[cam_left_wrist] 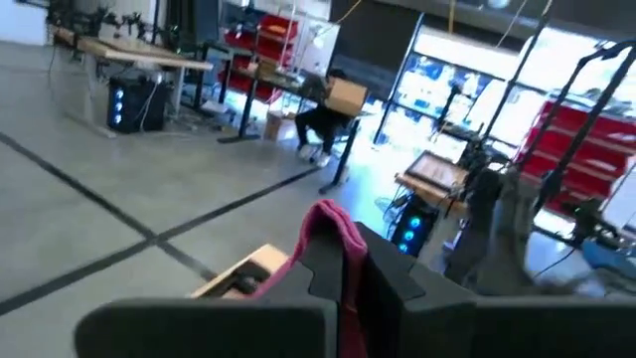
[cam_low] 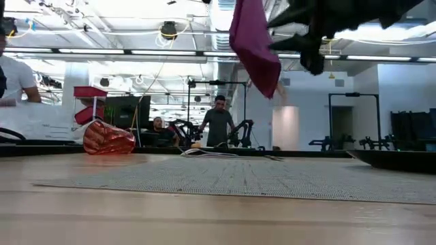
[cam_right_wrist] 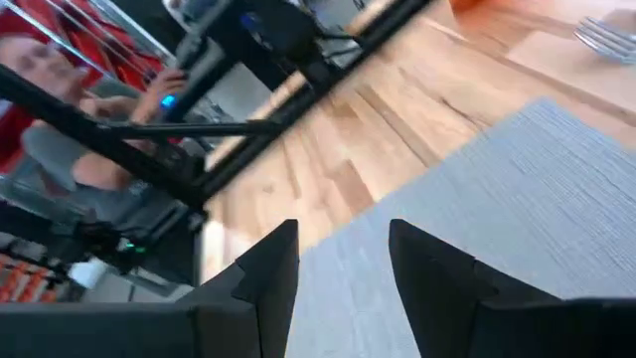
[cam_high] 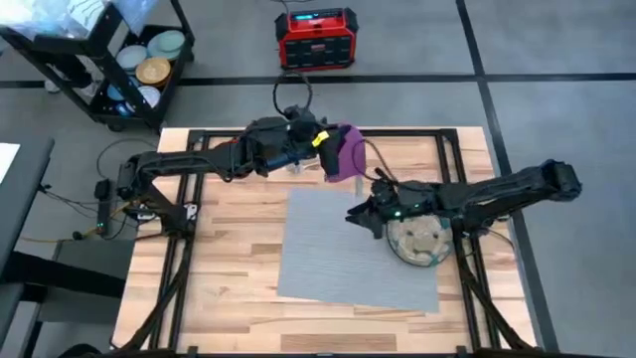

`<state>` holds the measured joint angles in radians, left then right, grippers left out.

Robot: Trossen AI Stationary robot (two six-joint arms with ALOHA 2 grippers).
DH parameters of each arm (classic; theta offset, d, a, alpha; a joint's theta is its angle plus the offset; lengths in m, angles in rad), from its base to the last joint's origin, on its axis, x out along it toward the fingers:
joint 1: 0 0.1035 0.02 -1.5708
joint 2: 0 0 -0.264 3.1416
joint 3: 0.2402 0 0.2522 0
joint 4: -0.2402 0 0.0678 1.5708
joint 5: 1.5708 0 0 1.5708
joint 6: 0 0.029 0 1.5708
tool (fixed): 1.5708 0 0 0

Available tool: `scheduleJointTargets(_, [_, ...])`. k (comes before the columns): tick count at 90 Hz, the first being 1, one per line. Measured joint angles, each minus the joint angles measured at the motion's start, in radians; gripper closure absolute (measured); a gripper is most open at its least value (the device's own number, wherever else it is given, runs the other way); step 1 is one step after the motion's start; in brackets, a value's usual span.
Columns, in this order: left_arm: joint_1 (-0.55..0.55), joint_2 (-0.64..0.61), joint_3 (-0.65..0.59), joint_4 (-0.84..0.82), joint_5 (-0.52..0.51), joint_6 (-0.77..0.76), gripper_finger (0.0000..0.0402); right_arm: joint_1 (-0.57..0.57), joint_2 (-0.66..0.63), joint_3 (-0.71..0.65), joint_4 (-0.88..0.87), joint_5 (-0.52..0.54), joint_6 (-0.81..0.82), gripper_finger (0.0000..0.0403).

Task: Set table place
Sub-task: Fold the violet table napkin

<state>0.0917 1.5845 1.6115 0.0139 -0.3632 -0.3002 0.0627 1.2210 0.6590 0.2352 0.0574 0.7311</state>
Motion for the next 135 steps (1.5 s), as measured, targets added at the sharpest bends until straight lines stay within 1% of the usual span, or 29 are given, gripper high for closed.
scheduleJointTargets(6, [-0.012,0.000,0.021,-0.005,0.001,0.005,0.0401,-0.009,0.031,0.000,0.048,0.021,-0.006,0.0265])
scheduleJointTargets(18, [-0.039,-0.001,0.052,-0.039,0.001,0.004,0.0401,-0.046,0.075,0.000,0.159,0.022,-0.010,0.0269])
scheduleJointTargets(37, [-0.086,-0.001,0.054,-0.096,0.001,-0.023,0.0401,-0.133,0.094,0.000,0.256,0.021,-0.010,0.0269])
scheduleJointTargets(48, [-0.113,-0.001,0.054,-0.252,-0.006,-0.053,0.0401,-0.179,0.064,0.000,0.274,-0.008,-0.006,0.0269])
scheduleJointTargets(58, [-0.124,-0.001,0.054,-0.420,-0.025,-0.084,0.0401,-0.180,0.019,0.000,0.257,-0.051,0.002,0.0269])
scheduleJointTargets(67, [-0.128,-0.001,0.054,-0.538,-0.027,-0.127,0.0401,-0.169,-0.009,0.000,0.221,-0.056,0.011,0.0269])
scheduleJointTargets(73, [-0.132,-0.001,0.054,-0.605,-0.001,-0.160,0.0401,-0.174,-0.013,0.000,0.189,-0.056,0.014,0.0269])
scheduleJointTargets(86, [-0.153,0.007,0.054,-0.718,0.093,-0.245,0.0401,-0.201,-0.002,0.000,0.117,-0.057,0.029,0.0269])
scheduleJointTargets(95, [-0.164,0.023,0.054,-0.744,0.153,-0.284,0.0401,-0.224,0.019,0.000,0.097,-0.065,0.029,0.0269])
scheduleJointTargets(110, [-0.177,0.053,0.054,-0.833,0.257,-0.334,0.0401,-0.263,0.069,0.000,0.081,-0.117,0.041,0.0269])
scheduleJointTargets(116, [-0.183,0.080,0.054,-0.886,0.265,-0.334,0.0402,-0.271,0.088,0.000,0.082,-0.155,0.039,0.0269])
scheduleJointTargets(126, [-0.179,0.113,0.053,-0.893,0.268,-0.319,0.0401,-0.236,0.086,0.000,0.090,-0.248,0.027,0.0269])
scheduleJointTargets(135, [-0.156,0.120,0.053,-0.859,0.268,-0.289,0.0401,-0.151,0.065,0.000,0.036,-0.256,-0.009,0.0269])
